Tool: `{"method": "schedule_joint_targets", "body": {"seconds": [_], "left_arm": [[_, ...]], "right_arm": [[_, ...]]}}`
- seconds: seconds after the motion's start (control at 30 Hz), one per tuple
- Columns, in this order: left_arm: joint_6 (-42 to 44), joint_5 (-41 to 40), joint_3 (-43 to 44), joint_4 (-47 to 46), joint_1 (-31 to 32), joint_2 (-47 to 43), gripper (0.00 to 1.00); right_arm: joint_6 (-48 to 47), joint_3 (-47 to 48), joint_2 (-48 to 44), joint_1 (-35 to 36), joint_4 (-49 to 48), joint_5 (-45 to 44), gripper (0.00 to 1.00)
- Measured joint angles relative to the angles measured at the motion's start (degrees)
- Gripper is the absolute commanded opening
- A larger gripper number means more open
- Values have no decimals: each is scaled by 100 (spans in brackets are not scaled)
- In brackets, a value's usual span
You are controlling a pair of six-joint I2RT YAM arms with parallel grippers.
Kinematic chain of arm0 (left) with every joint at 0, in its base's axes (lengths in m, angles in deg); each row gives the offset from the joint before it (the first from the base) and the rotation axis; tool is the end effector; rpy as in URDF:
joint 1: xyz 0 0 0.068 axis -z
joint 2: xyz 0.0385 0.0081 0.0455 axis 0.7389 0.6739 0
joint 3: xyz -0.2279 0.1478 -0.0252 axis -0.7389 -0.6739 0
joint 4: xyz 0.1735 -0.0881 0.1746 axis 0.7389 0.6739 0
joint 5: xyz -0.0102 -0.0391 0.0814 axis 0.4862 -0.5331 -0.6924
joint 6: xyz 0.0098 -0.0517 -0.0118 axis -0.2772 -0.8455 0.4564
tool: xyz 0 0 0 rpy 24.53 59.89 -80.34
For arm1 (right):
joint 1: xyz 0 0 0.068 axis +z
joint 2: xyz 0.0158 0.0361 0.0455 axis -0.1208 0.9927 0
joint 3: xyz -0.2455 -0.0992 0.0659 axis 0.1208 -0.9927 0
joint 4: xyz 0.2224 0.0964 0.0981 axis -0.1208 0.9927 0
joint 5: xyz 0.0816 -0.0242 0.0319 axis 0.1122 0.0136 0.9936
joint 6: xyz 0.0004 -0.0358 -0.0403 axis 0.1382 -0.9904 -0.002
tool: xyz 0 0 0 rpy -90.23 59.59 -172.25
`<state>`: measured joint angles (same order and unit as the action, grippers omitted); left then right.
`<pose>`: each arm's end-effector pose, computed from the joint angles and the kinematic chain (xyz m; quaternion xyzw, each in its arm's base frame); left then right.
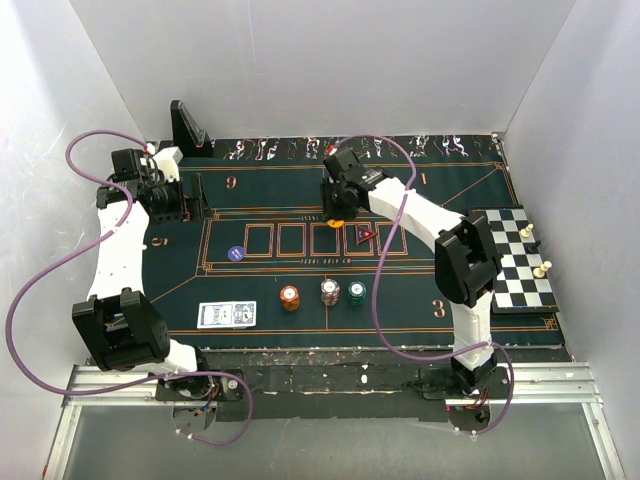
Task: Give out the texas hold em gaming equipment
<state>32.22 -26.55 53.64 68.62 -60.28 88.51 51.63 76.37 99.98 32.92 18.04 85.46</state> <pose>0.2906 0.0503 0.3251 0.0115 0.9400 -0.1518 0.3053 0.3503 0.2897 0.2692 -0.0878 0.9295 0.1747 0.3128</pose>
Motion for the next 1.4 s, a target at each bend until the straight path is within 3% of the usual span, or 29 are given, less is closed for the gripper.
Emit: {"method": "schedule_joint_targets", "body": {"seconds": [0.17,0.37,0.73,0.83,1.23,1.4], "left_arm": [[-7,66,2,0,0,0,98],[-28,74,2,2,0,0,98],[-28,74,2,0,0,0,98],[-31,74,2,-2,0,0,98],[-28,72,2,-4,0,2,98],[-28,72,4,-4,0,24,98]], "right_arm": [[-85,-595,184,-90,216,-96,39],[-94,-605,560,-7,304,-76,38],[22,50,1215,-219,511,-76,31],[87,234,1327,-262,542,-76,36],[90,1926,2328,-411,870,-400,38],[-166,2146,2452,-470,855,-354,53]]}}
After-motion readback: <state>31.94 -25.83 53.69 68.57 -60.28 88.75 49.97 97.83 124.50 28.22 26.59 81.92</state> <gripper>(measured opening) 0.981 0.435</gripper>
